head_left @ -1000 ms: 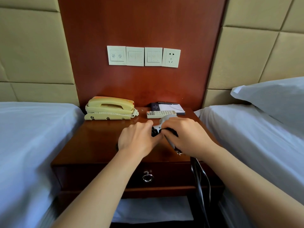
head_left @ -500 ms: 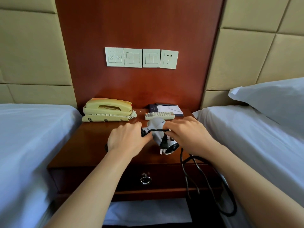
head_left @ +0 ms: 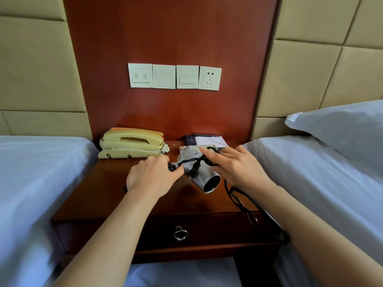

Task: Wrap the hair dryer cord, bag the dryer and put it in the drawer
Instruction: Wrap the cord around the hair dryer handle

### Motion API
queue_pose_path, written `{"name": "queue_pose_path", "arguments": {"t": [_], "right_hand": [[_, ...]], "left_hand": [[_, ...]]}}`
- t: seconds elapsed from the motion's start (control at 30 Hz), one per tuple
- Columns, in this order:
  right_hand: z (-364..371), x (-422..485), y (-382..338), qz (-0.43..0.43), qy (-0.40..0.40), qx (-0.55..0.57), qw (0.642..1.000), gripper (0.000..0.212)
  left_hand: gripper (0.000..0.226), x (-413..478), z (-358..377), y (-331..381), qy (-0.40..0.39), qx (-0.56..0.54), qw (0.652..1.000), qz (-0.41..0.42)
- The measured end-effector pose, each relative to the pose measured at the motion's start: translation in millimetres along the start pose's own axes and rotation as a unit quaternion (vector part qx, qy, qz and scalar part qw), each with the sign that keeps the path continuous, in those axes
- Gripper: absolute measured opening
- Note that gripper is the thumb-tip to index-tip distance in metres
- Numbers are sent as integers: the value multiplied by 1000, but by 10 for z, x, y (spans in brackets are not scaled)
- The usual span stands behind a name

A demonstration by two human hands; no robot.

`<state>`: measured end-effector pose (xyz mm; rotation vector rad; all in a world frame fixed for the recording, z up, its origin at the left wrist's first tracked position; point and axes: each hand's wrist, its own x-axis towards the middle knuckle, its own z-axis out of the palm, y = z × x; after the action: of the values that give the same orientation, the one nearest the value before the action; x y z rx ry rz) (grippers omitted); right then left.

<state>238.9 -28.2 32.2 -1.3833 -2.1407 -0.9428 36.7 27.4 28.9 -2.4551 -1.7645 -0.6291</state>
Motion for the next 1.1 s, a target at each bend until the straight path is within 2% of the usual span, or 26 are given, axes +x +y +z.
{"name": "queue_pose_path", "arguments": {"t": [0.17,0.23,0.33,0.53,0.63,0.73,0.83,0.9,0.97,1.03,1.1], "right_hand": [[-4,58,124,45,6,17,999,51],[-1,58,115,90,-3,84,992,48],[-30,77,41,206,-48,237,948,33],[-40,77,-12,232,-34,281,931,25],[-114,103,-32,236,-30,329,914,29],[-140,105,-67,230,-56,376,896,17],[-81,97,-90,225,-85,356,903,17],[-48,111,-92,197,-86,302,929,22],[-12,130,-80,149,-96,206,962,14],[23,106,-66,134,-87,117,980,27],[12,88,-51,142,-44,82,985,45]], "left_hand": [[53,-7,-55,56,-18,-29,999,-9],[52,-6,-61,78,-19,-27,999,-7],[55,-9,-24,61,-29,-6,1000,-5],[57,-25,-8,20,-39,4,999,-8],[57,-12,-15,12,-32,-4,999,-12],[59,-16,2,13,-38,4,999,-10],[59,-22,31,-1,-49,9,999,-15],[58,-26,36,-7,-50,10,999,-17],[58,-33,30,-4,-52,9,998,-18],[60,-36,23,-7,-56,7,998,-19],[63,-26,18,-29,-60,2,998,-24]]}}
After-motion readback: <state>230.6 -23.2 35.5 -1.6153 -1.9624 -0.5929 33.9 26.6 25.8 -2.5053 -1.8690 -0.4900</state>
